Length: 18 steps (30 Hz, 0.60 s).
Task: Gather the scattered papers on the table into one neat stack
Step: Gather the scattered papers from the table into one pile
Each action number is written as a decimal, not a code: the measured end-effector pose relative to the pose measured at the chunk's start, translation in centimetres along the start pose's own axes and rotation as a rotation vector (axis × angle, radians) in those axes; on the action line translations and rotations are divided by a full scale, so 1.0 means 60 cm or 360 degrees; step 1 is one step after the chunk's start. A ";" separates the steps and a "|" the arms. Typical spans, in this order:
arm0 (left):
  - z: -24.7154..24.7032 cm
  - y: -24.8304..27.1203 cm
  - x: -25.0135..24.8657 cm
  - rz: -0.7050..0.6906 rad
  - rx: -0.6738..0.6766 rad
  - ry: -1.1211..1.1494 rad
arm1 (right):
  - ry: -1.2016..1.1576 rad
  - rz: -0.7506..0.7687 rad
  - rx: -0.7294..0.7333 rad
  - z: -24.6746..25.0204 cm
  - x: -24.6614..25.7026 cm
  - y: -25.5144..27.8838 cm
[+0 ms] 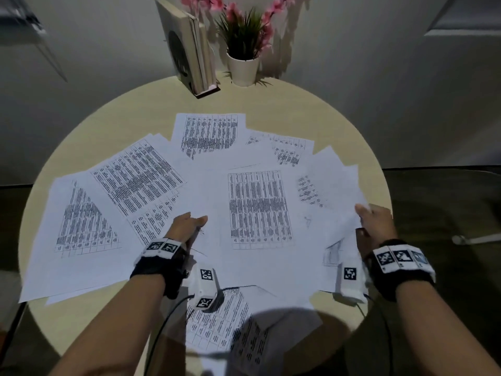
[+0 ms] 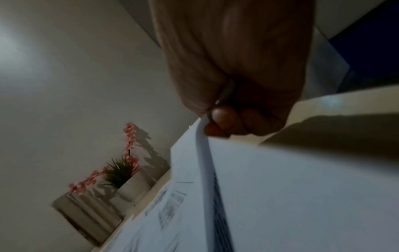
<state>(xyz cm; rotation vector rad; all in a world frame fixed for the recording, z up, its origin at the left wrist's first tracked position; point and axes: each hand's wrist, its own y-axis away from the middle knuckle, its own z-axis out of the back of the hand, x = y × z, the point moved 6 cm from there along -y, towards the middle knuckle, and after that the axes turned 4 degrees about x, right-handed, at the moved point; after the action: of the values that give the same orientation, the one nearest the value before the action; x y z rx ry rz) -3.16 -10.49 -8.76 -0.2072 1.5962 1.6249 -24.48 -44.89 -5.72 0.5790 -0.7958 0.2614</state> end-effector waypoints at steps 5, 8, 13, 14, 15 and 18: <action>-0.065 0.025 -0.007 -0.0132 0.0289 -0.0371 | -0.0315 -0.0080 0.0549 -0.112 -0.006 0.063; -0.065 0.027 -0.003 -0.0177 0.0236 -0.0439 | -0.0308 -0.0077 0.0714 -0.130 0.005 0.081; -0.047 0.010 0.001 -0.0264 0.0194 -0.0299 | 0.0077 0.0059 0.0348 -0.080 0.008 0.054; -0.047 0.013 0.001 -0.0284 0.0199 -0.0260 | 0.0058 0.0064 0.0331 -0.079 0.006 0.052; -0.048 0.015 0.002 -0.0304 0.0190 -0.0255 | 0.0021 0.0071 0.0311 -0.081 0.005 0.049; -0.052 0.016 0.010 -0.0304 0.0161 -0.0267 | -0.0158 0.0060 0.0223 -0.097 0.016 0.051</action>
<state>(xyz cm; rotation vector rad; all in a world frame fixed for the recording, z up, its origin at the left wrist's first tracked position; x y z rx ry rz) -5.45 -12.90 -8.99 -0.1603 1.4791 1.3755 -21.66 -38.99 -7.07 0.7138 -0.8899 0.3271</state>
